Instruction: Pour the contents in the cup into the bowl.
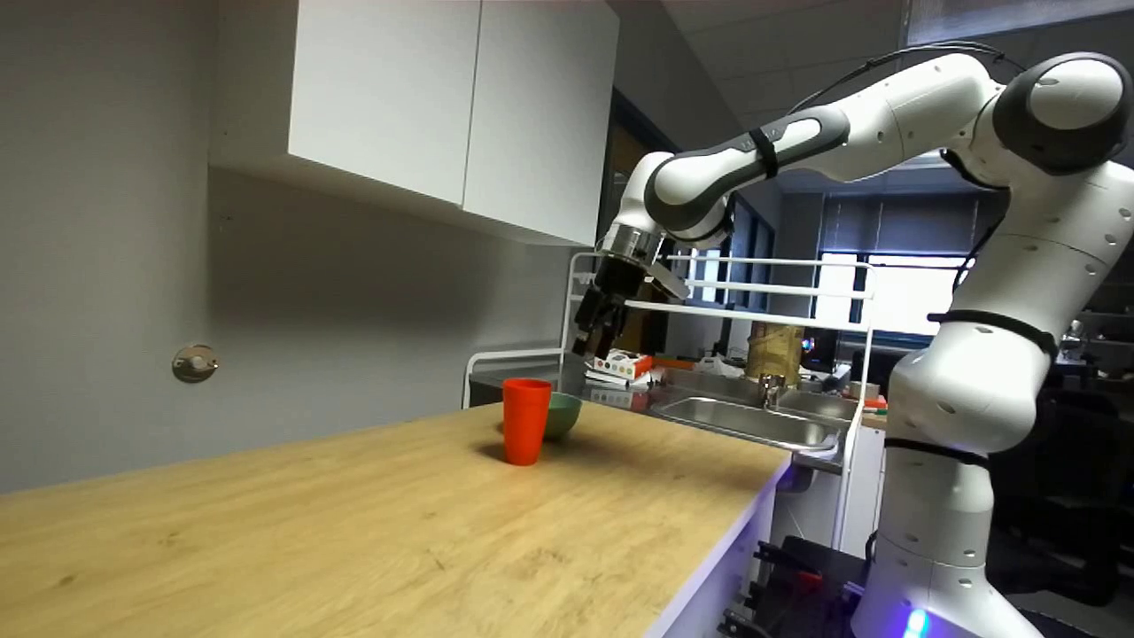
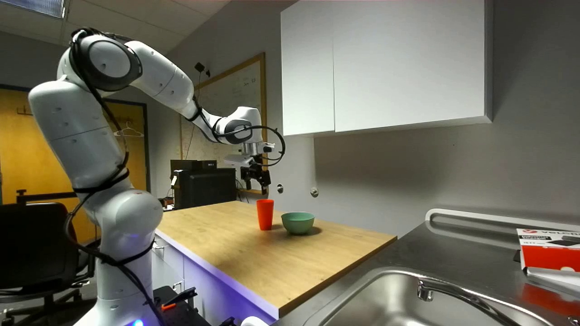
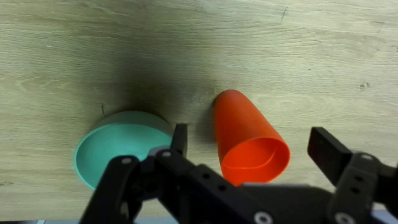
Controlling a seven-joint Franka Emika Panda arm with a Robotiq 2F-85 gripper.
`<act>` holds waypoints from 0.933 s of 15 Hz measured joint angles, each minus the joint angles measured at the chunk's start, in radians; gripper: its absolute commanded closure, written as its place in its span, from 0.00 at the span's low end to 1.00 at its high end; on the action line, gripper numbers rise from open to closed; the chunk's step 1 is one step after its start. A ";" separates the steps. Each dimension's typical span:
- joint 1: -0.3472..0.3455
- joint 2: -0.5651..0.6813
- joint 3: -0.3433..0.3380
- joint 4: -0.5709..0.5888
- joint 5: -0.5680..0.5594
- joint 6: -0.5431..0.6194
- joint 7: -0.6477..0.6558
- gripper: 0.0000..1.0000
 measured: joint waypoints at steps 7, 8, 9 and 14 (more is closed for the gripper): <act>-0.002 0.003 0.002 0.000 0.000 0.000 0.000 0.00; -0.002 0.005 0.003 0.001 -0.001 0.002 0.001 0.00; -0.002 0.009 0.004 0.004 -0.001 0.007 0.001 0.00; 0.002 0.072 0.032 0.059 -0.005 0.029 0.001 0.00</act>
